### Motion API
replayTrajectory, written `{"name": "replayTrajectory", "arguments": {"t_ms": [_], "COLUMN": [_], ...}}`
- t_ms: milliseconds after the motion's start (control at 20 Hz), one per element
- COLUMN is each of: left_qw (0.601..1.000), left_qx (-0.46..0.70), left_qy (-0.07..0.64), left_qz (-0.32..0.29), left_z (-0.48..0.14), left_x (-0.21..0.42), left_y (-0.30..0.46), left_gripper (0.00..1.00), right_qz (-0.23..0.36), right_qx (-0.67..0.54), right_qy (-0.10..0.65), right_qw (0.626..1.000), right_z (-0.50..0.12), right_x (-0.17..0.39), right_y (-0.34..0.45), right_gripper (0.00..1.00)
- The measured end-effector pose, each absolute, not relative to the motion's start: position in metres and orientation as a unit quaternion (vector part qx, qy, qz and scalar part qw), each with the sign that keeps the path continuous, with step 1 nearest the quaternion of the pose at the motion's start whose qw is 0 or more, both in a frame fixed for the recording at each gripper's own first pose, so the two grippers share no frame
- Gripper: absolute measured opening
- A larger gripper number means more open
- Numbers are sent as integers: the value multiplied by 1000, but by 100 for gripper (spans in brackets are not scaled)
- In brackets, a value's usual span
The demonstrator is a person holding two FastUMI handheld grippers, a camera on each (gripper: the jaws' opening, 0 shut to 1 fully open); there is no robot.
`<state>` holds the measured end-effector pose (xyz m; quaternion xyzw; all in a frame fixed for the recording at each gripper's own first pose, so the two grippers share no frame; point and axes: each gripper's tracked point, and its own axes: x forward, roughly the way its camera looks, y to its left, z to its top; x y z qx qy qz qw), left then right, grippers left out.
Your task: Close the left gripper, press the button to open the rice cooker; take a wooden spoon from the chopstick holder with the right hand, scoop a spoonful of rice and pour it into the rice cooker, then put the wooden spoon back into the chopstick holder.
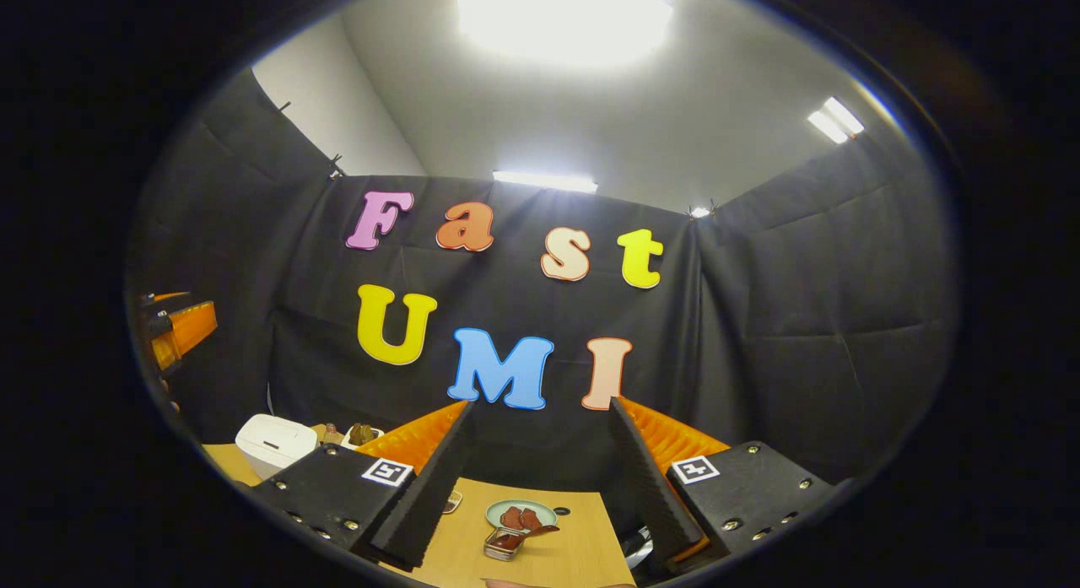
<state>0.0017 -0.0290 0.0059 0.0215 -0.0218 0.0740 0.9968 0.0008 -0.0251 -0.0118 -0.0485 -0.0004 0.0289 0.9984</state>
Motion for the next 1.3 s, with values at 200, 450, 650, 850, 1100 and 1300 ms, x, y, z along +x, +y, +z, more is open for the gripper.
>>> {"name": "replayTrajectory", "arguments": {"t_ms": [200, 450, 650, 850, 1100, 1300], "left_qw": [996, 991, 987, 983, 974, 950], "left_qx": [-13, -18, 27, 67, 28, 5], "left_qy": [-33, 1, 9, 57, 156, 248], "left_qz": [78, 130, 155, 162, 164, 188], "left_z": [4, -30, -46, -93, -190, -280], "left_x": [1, 1, 14, 51, 96, 122], "left_y": [-33, 4, 40, 89, 152, 200], "left_gripper": [94, 94, 79, 51, 17, 9], "right_qz": [42, 78, 88, 81, 51, 32], "right_qx": [-63, -60, -66, -51, -78, -112], "right_qy": [-1, 6, 13, 27, 30, 54], "right_qw": [997, 995, 994, 995, 995, 992], "right_z": [-17, -32, -37, -29, -26, -38], "right_x": [5, 6, 13, 15, 20, 20], "right_y": [-26, -7, 22, 66, 108, 123], "right_gripper": [95, 96, 95, 96, 95, 95]}}
